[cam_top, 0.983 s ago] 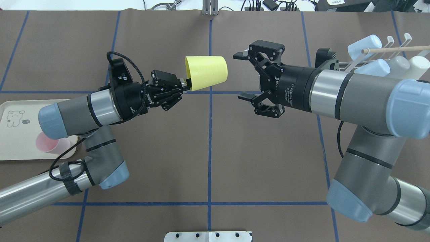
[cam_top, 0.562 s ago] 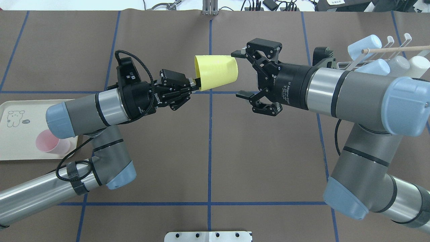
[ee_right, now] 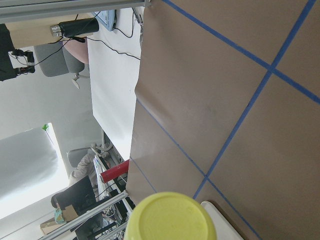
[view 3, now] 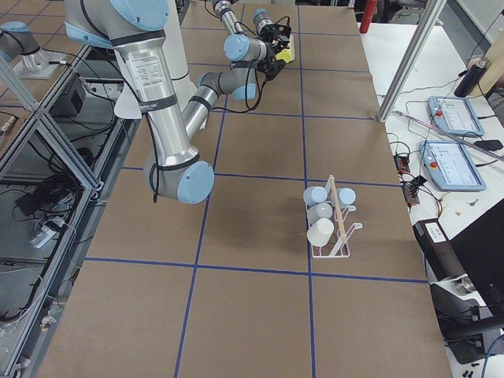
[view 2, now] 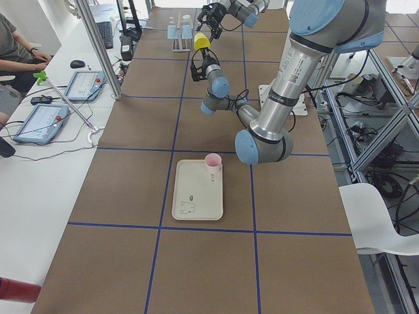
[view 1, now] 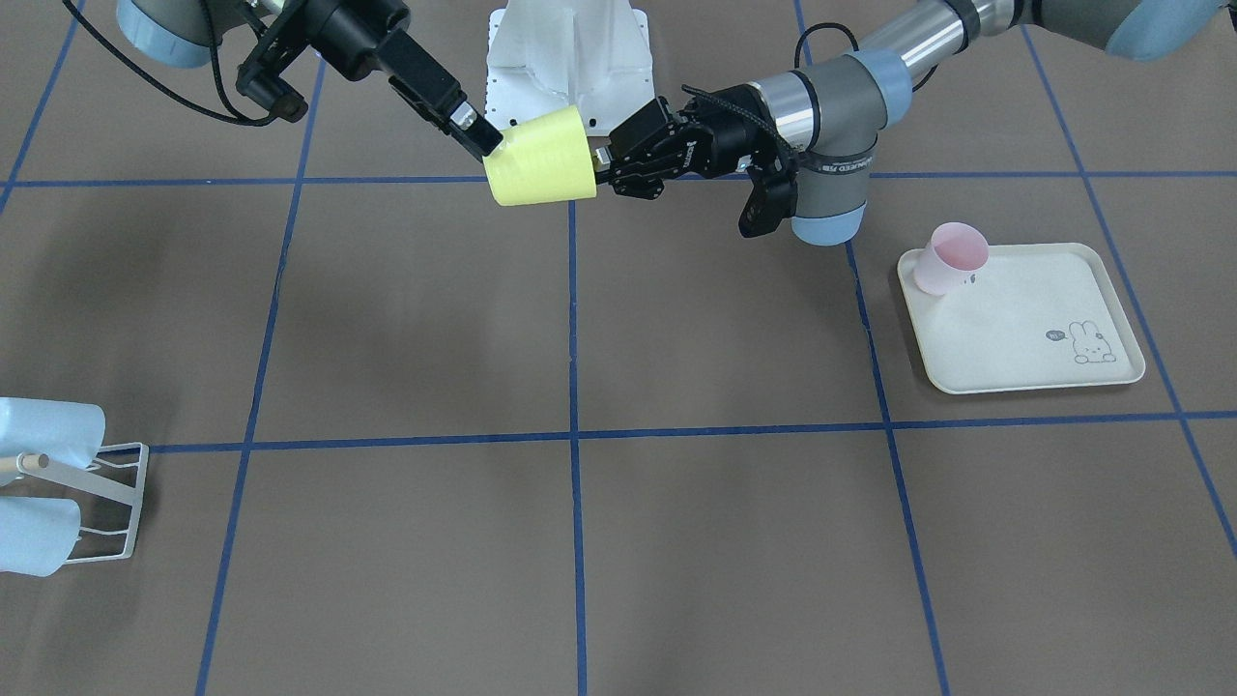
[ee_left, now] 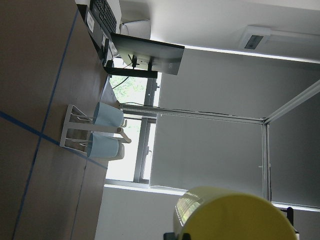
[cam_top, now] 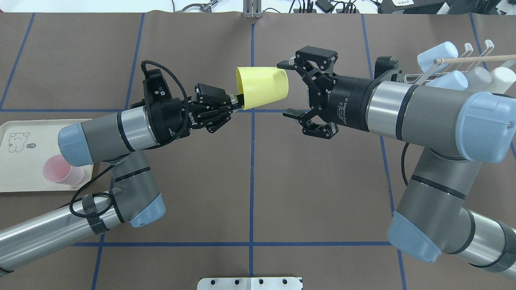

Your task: Transfer IKEA cup to right arm and place on rack

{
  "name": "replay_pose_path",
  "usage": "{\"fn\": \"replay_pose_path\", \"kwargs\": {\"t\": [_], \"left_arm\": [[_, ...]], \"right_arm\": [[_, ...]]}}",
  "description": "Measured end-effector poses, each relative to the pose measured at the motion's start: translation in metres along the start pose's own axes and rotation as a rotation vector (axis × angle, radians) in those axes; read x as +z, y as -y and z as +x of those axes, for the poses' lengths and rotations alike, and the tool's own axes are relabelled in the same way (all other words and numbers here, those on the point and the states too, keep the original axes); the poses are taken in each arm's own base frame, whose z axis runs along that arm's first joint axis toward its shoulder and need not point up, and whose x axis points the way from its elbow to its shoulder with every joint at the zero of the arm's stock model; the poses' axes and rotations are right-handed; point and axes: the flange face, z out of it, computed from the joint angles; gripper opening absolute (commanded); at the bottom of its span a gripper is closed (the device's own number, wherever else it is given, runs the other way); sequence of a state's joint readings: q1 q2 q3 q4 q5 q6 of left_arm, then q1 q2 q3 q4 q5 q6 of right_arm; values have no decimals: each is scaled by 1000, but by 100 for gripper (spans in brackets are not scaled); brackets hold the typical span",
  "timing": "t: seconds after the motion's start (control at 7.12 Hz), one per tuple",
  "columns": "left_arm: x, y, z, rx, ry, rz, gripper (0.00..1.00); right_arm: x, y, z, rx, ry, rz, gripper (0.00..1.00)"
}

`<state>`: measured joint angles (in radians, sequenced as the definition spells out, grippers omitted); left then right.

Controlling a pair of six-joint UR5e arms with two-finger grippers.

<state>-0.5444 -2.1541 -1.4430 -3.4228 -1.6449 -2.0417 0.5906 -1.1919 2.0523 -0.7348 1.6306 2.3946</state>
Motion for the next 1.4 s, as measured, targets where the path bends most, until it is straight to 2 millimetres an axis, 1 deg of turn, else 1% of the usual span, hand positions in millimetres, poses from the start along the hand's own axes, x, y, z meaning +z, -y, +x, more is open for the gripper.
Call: {"fn": "replay_pose_path", "kwargs": {"t": [0.42,0.84,0.98,1.12,1.26,1.4], "left_arm": [[6,-12,-5,16,1,-19,0],[11,-21,-5,18,-3,-32,0],[14,-23,-3,16,-8,-35,0],[15,-24,-2,17,-11,-36,0],[15,-24,-2,17,-12,-37,0],[15,-23,-1,18,-13,-38,6]], "right_arm": [[1,1,1,7,-1,2,100],[2,2,1,12,-4,4,100],[3,2,2,13,-5,5,91],[3,2,2,13,-5,5,31],[3,2,1,23,-3,3,0],[3,1,0,40,-1,1,0]]}}
